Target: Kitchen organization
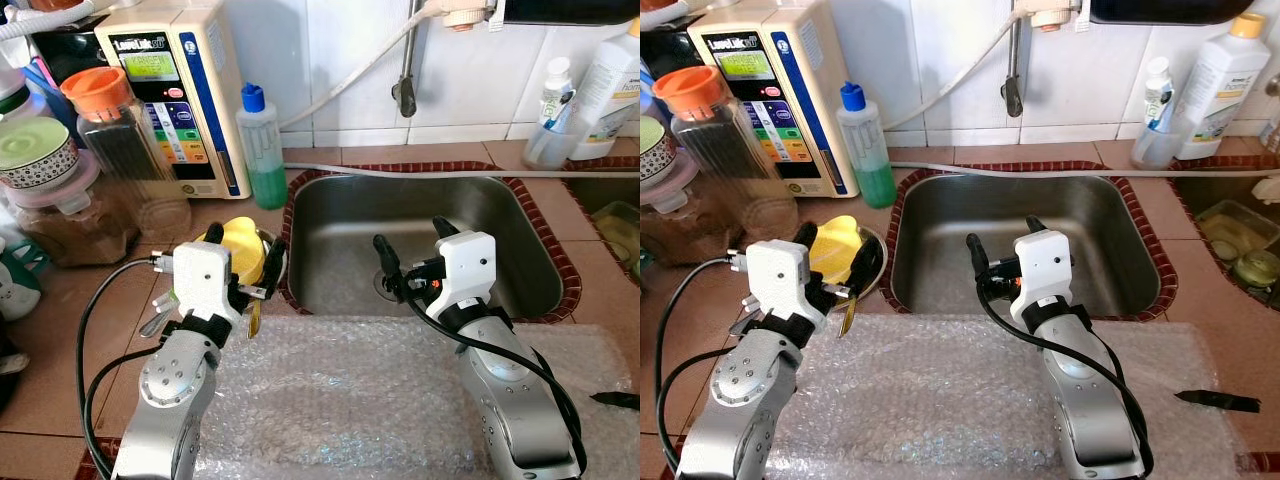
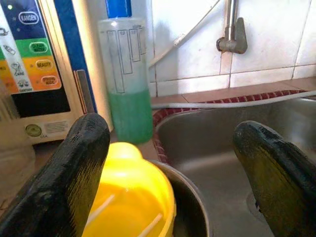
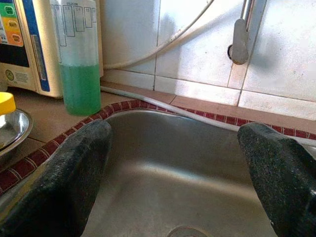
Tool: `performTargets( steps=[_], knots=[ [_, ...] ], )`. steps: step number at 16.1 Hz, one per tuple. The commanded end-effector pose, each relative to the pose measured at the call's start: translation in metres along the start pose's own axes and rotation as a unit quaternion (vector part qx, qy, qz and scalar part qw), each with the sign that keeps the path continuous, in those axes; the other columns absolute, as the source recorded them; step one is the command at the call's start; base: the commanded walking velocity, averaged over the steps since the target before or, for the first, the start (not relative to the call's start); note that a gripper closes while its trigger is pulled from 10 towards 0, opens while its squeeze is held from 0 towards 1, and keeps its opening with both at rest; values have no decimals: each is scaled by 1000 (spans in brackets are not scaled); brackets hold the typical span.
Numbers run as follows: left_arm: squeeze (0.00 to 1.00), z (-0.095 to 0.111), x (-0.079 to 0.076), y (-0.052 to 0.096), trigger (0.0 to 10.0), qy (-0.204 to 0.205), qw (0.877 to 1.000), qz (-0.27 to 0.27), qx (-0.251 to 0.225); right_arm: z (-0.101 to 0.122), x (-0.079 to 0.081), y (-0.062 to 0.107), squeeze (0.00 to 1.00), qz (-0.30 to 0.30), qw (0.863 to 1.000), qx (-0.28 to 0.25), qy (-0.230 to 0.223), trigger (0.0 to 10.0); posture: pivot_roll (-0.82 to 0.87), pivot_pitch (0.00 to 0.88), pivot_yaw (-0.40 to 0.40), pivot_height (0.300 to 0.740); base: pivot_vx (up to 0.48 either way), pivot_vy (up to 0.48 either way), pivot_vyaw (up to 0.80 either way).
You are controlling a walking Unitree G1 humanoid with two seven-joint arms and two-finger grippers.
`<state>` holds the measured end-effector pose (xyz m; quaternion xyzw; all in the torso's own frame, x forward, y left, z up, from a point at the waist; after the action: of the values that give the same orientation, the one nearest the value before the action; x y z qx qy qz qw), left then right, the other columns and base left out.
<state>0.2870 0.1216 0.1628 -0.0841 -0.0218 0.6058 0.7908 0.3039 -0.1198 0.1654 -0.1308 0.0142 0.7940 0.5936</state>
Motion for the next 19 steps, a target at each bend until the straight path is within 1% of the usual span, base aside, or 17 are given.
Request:
performTargets(
  steps=[1, 8, 14, 17, 19],
  knots=[
    [0, 5, -2, 0, 10000, -8, 1000, -6, -3, 4, 1, -1, 0, 3, 1000, -11, 2, 10000, -188, 104, 92, 740, 0, 0, 0],
    [0, 8, -4, -2, 10000, -8, 1000, -12, -2, 4, 0, -1, 0, 2, 1000, -10, 6, 10000, -196, 106, 91, 740, -39, 0, 0],
    [0, 9, -1, -4, 10000, -2, 1000, -2, 0, 3, -1, -1, 0, -1, 1000, -6, 4, 10000, -199, 104, 91, 740, 0, 0, 0],
    [0, 8, 0, -4, 10000, 2, 1000, -2, 3, 1, -2, -1, 0, -3, 1000, -3, 1, 10000, -198, 102, 92, 740, 0, 0, -733],
    [0, 10, -3, -4, 10000, 1, 1000, -8, 1, 1, -1, -1, 0, -2, 1000, -1, 1, 10000, -198, 101, 92, 740, 0, 0, -800]
  ],
)
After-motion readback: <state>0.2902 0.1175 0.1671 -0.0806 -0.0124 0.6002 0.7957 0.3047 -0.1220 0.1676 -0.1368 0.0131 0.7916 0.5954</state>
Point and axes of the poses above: a point about 5 cm out from each wrist's last joint towards the gripper, its own y axis pointing back from the gripper into the wrist, its own z axis along the axis of the wrist's last joint, x = y × z, the point moved 3 cm from there along -y, pointing out of the wrist towards the gripper, and after that the axes turned 5 degrees about y, right-handed, at the moved point
